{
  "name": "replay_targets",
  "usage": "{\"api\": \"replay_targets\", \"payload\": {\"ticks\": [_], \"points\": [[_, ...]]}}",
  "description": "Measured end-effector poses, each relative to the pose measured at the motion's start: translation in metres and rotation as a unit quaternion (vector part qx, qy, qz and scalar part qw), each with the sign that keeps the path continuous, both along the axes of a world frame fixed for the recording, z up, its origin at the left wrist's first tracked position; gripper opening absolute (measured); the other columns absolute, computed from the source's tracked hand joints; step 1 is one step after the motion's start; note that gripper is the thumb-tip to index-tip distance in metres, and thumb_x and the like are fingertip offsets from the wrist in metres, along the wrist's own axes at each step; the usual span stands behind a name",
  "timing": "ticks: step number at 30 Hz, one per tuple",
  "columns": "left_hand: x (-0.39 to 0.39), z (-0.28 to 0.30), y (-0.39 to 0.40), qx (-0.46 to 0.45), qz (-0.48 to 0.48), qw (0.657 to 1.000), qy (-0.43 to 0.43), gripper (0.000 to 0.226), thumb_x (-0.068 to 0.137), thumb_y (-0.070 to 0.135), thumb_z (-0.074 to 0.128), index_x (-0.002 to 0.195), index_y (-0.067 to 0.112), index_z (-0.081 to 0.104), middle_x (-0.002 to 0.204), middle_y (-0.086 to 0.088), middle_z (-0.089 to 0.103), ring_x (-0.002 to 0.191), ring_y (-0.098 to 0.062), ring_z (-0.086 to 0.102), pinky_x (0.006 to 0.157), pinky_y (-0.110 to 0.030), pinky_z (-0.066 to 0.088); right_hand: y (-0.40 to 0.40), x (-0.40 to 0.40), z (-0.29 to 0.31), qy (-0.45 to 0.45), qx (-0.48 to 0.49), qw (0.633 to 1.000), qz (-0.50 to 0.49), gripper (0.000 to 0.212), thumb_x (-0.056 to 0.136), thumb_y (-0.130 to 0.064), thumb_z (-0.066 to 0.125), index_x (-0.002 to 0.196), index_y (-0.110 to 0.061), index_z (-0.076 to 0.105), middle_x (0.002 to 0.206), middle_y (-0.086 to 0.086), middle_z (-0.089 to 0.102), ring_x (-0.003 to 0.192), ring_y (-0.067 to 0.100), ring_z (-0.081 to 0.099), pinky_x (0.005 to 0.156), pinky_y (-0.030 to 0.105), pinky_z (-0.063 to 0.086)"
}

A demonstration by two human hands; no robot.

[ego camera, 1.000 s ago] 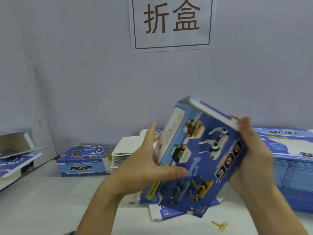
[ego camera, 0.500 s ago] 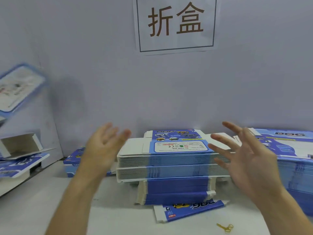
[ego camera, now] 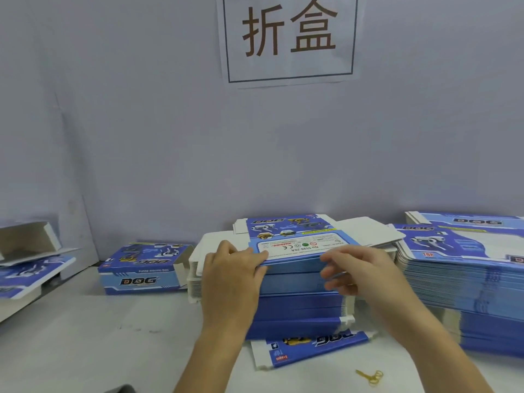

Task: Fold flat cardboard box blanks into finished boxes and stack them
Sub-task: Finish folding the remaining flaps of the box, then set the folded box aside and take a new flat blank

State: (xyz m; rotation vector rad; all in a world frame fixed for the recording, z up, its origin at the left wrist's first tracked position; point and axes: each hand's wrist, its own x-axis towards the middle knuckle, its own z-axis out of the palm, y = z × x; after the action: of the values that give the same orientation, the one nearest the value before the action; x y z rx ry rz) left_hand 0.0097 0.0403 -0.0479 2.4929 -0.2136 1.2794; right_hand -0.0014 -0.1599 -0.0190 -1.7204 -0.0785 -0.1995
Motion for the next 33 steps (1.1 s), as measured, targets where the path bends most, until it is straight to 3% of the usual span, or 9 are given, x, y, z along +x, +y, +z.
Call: {"api": "replay_targets", "payload": {"ticks": [3,5,7,9,11,16,23,29,33], "points": [[-0.001,0.003,-0.006,0.0,-0.002,1.0,-0.02,0.036,0.05,0.019,0.1,0.082,0.019,0.083,0.064,-0.004,0.062,0.061,-0.013,0.041,0.044,-0.025,0.035,0.0,0.001,-0.003,0.041,-0.013,0.999,0.011,0.019,0.098,-0.02,0.06,0.092,-0.014,0.077,0.077,0.004,0.077,0.066,0.017,0.074,0.054,0.02,0.052],[0.001,0.003,-0.008,-0.007,0.0,1.0,-0.025,0.034,0.053,0.021,0.098,0.083,0.019,0.083,0.067,-0.005,0.062,0.064,-0.013,0.04,0.049,-0.023,0.031,0.001,0.002,-0.004,0.051,-0.001,0.999,0.007,0.019,0.098,-0.024,0.061,0.095,-0.012,0.075,0.078,0.004,0.078,0.07,0.019,0.076,0.056,0.02,0.054],[0.0,0.005,-0.008,-0.015,0.0,1.0,0.014,0.029,0.067,0.028,0.092,0.094,0.023,0.082,0.083,-0.005,0.067,0.073,-0.014,0.047,0.056,-0.025,0.037,0.005,0.002,-0.006,0.058,0.037,0.998,0.006,0.021,0.097,-0.029,0.064,0.096,-0.01,0.073,0.079,0.004,0.078,0.073,0.019,0.077,0.057,0.02,0.057],[0.002,0.008,-0.007,-0.019,-0.02,0.996,0.091,0.028,0.082,0.039,0.079,0.108,0.028,0.077,0.115,0.001,0.067,0.099,-0.016,0.057,0.076,-0.028,0.046,0.011,0.002,-0.009,0.066,0.09,0.994,0.002,0.024,0.094,-0.031,0.068,0.096,-0.008,0.071,0.081,0.005,0.078,0.076,0.019,0.077,0.059,0.021,0.059],[0.004,0.011,-0.002,-0.026,-0.065,0.985,0.158,0.028,0.084,0.043,0.076,0.106,0.027,0.071,0.125,0.007,0.064,0.115,-0.015,0.056,0.088,-0.028,0.048,0.018,0.003,-0.014,0.077,0.15,0.986,-0.004,0.025,0.092,-0.029,0.07,0.097,-0.004,0.07,0.082,0.008,0.078,0.078,0.02,0.077,0.06,0.02,0.06],[0.0,0.019,0.002,-0.051,-0.113,0.971,0.206,0.028,0.081,0.048,0.077,0.095,0.028,0.065,0.116,0.006,0.068,0.103,-0.013,0.059,0.081,-0.035,0.055,0.03,0.006,-0.027,0.091,0.28,0.955,0.019,0.016,0.094,-0.012,0.067,0.103,0.001,0.069,0.089,0.011,0.078,0.083,0.019,0.077,0.057,0.018,0.057],[-0.002,0.024,0.004,-0.056,-0.126,0.968,0.209,0.028,0.086,0.048,0.072,0.11,0.033,0.07,0.121,0.006,0.069,0.104,-0.01,0.056,0.068,-0.008,0.04,0.039,0.007,-0.038,0.088,0.396,0.914,0.026,0.017,0.093,-0.003,0.064,0.109,0.004,0.066,0.095,0.016,0.077,0.078,0.018,0.077,0.055,0.019,0.057],[-0.009,0.03,0.004,-0.027,-0.135,0.97,0.199,0.028,0.096,0.044,0.059,0.118,0.031,0.069,0.12,0.002,0.069,0.105,-0.014,0.059,0.082,-0.029,0.054,0.04,0.008,-0.039,0.074,0.401,0.913,0.015,0.011,0.092,0.004,0.063,0.102,0.007,0.066,0.09,0.017,0.077,0.075,0.019,0.076,0.054,0.018,0.057],[-0.013,0.034,0.004,0.023,-0.13,0.986,0.105,0.025,0.105,0.031,0.046,0.109,0.021,0.068,0.095,-0.003,0.071,0.082,-0.024,0.064,0.07,-0.044,0.054,0.039,0.009,-0.035,0.052,0.399,0.916,-0.011,0.009,0.091,0.005,0.065,0.099,0.009,0.065,0.078,0.015,0.075,0.073,0.021,0.076,0.056,0.018,0.057]]}}
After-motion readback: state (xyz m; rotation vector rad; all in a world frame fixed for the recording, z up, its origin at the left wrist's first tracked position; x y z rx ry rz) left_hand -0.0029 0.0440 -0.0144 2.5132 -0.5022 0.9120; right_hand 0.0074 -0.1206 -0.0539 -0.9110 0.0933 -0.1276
